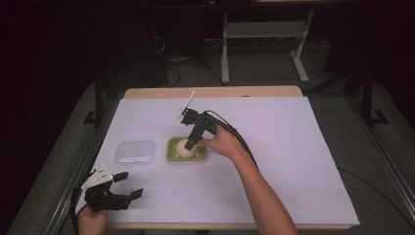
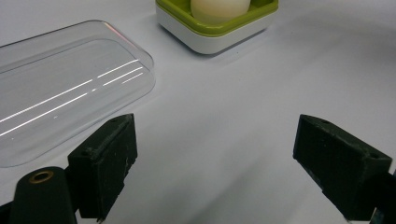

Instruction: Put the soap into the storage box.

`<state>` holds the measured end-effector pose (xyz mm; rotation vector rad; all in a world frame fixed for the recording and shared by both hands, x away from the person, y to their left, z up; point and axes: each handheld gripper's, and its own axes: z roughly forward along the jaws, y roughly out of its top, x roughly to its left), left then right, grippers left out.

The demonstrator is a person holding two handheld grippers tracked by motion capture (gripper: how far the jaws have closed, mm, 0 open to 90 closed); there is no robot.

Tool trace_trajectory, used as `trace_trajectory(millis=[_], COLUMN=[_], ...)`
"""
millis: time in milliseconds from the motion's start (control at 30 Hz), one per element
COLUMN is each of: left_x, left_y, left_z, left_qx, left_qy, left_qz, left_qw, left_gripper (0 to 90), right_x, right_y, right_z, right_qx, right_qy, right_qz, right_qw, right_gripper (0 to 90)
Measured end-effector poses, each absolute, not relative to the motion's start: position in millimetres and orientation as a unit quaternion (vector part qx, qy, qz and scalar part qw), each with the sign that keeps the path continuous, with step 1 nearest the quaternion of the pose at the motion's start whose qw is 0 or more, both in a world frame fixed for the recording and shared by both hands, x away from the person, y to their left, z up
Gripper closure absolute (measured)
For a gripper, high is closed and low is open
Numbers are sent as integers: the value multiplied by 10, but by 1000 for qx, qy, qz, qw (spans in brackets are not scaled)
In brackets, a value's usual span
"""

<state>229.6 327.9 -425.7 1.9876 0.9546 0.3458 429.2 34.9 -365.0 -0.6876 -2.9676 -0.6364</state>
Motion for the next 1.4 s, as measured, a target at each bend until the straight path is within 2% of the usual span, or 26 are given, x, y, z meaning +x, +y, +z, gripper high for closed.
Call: trace_trajectory(millis=[700, 1400], left_x=[2284, 2284], left_y=[3269, 3264], left_z=[-4263, -4266], left_qx=[800, 801], left_qy=[386, 385], left_qz=[140, 141], left_qw=[438, 436], left_gripper=[129, 129], right_x=[4214, 4178], right_y=[-142, -413], right_z=[-3544, -3578], right_qx=[-247, -265], right_qy=[-942, -934], right_qz=[-227, -239], right_qw=[6, 9], right_gripper=[227, 230])
